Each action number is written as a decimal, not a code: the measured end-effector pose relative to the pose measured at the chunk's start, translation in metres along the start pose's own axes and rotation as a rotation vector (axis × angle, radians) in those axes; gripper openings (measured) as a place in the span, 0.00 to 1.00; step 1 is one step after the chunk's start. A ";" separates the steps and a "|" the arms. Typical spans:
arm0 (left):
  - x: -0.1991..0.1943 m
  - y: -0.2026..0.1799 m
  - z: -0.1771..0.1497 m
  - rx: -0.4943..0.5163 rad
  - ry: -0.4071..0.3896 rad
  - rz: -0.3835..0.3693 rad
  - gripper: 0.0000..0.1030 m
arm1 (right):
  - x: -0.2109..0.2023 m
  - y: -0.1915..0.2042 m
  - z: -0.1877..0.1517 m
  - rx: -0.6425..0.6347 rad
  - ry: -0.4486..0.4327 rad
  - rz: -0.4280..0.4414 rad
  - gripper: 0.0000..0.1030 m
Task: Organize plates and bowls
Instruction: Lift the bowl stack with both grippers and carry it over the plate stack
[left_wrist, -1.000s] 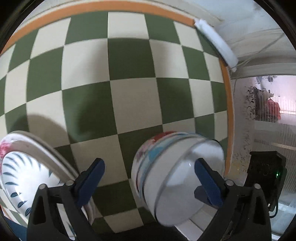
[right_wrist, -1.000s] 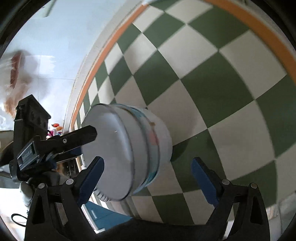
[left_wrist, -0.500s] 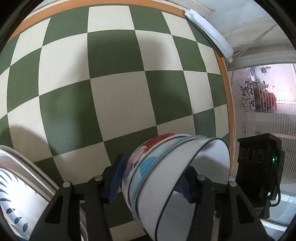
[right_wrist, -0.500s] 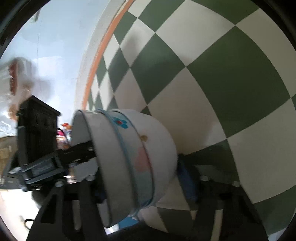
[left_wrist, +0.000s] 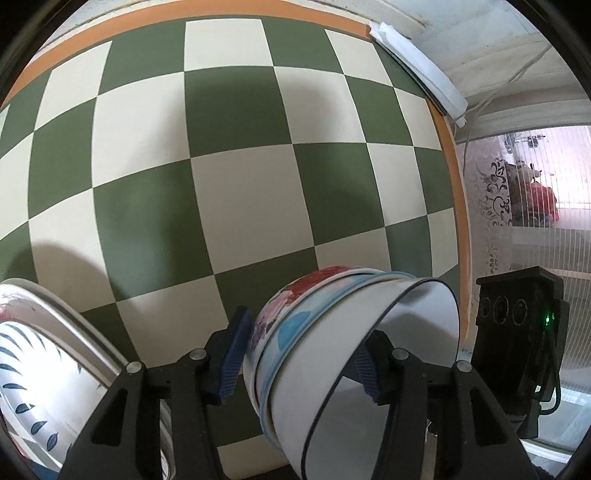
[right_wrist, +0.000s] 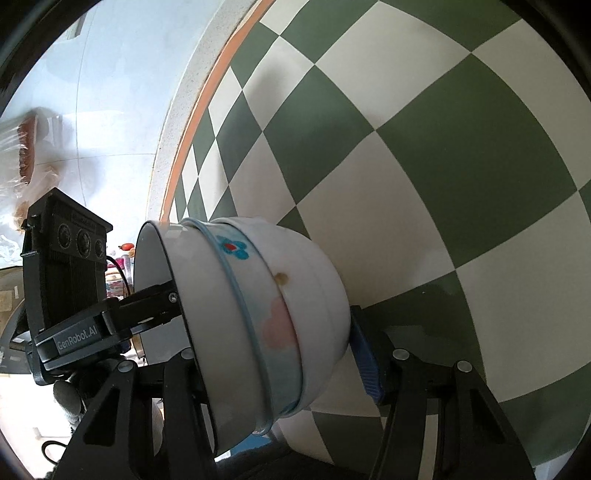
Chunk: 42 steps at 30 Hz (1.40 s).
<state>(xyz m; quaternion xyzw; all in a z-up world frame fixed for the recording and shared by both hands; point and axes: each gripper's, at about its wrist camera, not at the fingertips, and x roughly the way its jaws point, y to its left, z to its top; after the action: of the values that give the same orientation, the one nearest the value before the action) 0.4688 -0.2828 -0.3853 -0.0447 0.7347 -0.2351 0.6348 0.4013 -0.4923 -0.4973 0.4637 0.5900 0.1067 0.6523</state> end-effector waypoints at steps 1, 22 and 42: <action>-0.002 -0.001 0.000 0.002 -0.001 0.005 0.48 | -0.001 0.001 0.000 0.005 0.001 0.007 0.57; -0.089 0.044 -0.024 -0.066 -0.109 0.025 0.48 | 0.013 0.095 -0.011 -0.107 0.064 0.021 0.56; -0.132 0.167 -0.079 -0.291 -0.181 0.042 0.48 | 0.125 0.184 -0.041 -0.252 0.266 0.008 0.56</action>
<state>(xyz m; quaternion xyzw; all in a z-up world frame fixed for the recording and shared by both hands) 0.4568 -0.0641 -0.3259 -0.1417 0.7015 -0.1082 0.6900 0.4759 -0.2860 -0.4418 0.3626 0.6511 0.2426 0.6211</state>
